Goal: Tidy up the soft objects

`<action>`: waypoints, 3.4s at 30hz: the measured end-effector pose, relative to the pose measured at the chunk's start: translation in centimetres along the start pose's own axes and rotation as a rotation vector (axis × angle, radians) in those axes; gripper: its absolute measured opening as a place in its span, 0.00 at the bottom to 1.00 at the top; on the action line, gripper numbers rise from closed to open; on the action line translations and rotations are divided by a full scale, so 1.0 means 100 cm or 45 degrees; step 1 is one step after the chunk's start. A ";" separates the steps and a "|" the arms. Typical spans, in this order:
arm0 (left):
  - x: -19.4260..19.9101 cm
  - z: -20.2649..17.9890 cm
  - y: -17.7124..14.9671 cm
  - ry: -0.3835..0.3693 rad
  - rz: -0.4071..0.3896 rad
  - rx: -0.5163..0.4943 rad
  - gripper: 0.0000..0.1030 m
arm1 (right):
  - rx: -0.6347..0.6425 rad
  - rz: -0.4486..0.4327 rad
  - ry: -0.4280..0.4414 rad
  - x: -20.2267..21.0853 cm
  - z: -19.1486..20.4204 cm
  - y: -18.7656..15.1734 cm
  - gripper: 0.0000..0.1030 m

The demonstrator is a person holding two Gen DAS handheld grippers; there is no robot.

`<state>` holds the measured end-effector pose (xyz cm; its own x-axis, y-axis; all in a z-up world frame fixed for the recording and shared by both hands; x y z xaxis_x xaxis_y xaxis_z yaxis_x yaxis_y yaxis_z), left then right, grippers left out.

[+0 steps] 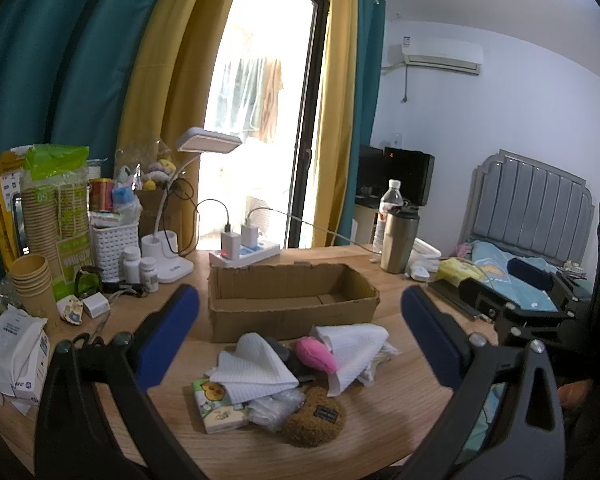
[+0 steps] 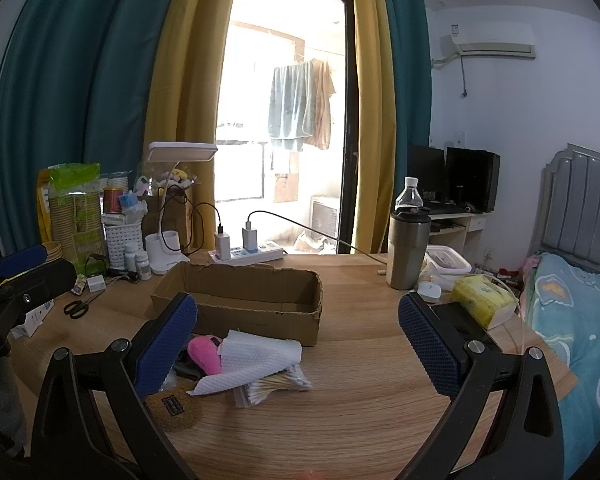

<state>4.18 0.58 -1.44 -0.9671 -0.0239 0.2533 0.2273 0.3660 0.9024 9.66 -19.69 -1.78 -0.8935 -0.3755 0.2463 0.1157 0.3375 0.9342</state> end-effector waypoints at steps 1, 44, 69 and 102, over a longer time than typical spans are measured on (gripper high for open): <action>0.000 0.000 0.000 0.001 0.000 0.000 0.99 | 0.000 0.000 0.001 0.000 0.000 0.000 1.00; -0.094 0.053 -0.051 0.204 0.350 0.068 0.99 | -0.041 0.283 0.138 -0.092 0.014 -0.044 0.99; -0.157 0.068 -0.087 0.279 0.703 0.053 0.44 | 0.012 0.463 0.398 -0.164 0.044 -0.066 0.64; -0.119 0.038 0.001 0.072 0.421 0.027 0.08 | 0.047 0.205 0.310 -0.134 0.006 0.000 0.08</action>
<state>15.29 4.40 -5.65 -0.8334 0.0476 0.5506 0.5244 0.3822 0.7609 21.33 -14.14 -5.27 -0.7341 -0.5088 0.4497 0.2282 0.4388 0.8691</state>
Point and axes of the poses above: each gripper's, at about its wrist camera, not at the fingertips, and x roughly against the way its jaws point, z to its left, y to its top, the point moved 4 cm from there along -x, roughly the way its jaws point, and after that the axes turned 13 degrees about x, right-handed, at the moved point
